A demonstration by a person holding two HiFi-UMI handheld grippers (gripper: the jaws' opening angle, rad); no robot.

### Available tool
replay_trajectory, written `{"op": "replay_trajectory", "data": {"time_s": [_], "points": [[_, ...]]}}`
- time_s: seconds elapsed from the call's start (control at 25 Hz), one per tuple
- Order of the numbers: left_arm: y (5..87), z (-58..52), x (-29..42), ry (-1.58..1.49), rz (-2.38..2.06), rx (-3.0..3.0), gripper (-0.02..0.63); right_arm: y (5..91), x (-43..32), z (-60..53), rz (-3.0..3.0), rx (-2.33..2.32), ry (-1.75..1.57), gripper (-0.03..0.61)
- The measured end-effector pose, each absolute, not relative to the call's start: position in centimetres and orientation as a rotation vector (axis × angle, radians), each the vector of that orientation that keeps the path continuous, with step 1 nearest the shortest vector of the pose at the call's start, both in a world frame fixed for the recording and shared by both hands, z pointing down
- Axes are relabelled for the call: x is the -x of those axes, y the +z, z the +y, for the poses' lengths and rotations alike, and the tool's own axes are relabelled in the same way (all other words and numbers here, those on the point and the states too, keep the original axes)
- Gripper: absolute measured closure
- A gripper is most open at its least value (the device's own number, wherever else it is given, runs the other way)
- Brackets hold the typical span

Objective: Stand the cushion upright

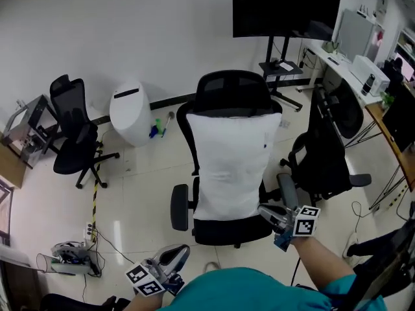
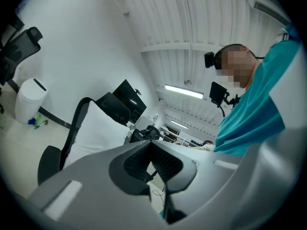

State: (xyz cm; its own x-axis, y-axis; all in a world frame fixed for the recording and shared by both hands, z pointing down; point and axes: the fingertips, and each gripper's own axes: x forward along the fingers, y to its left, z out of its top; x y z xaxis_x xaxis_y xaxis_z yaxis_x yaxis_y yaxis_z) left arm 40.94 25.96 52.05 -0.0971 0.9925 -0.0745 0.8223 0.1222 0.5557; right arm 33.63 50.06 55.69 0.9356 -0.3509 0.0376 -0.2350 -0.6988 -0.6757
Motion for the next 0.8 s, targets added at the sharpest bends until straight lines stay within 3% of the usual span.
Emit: {"op": "replay_trajectory", "data": {"time_s": [0.28, 0.56, 0.8], "points": [[48.8, 28.2, -30.3, 0.405, 2.02, -1.782, 0.603, 48.7, -21.4, 48.5, 0.606, 2.376, -0.064, 0.577], [48.6, 28.4, -15.4, 0.405, 1.9, -1.788, 0.603, 48.1, -8.6, 45.9, 0.805, 2.33, -0.11, 0.575], [47.0, 23.1, -10.3, 0.34, 1.812, -1.92, 0.603, 48.2, -3.3, 42.2, 0.896, 2.331, -0.157, 0.575]]}}
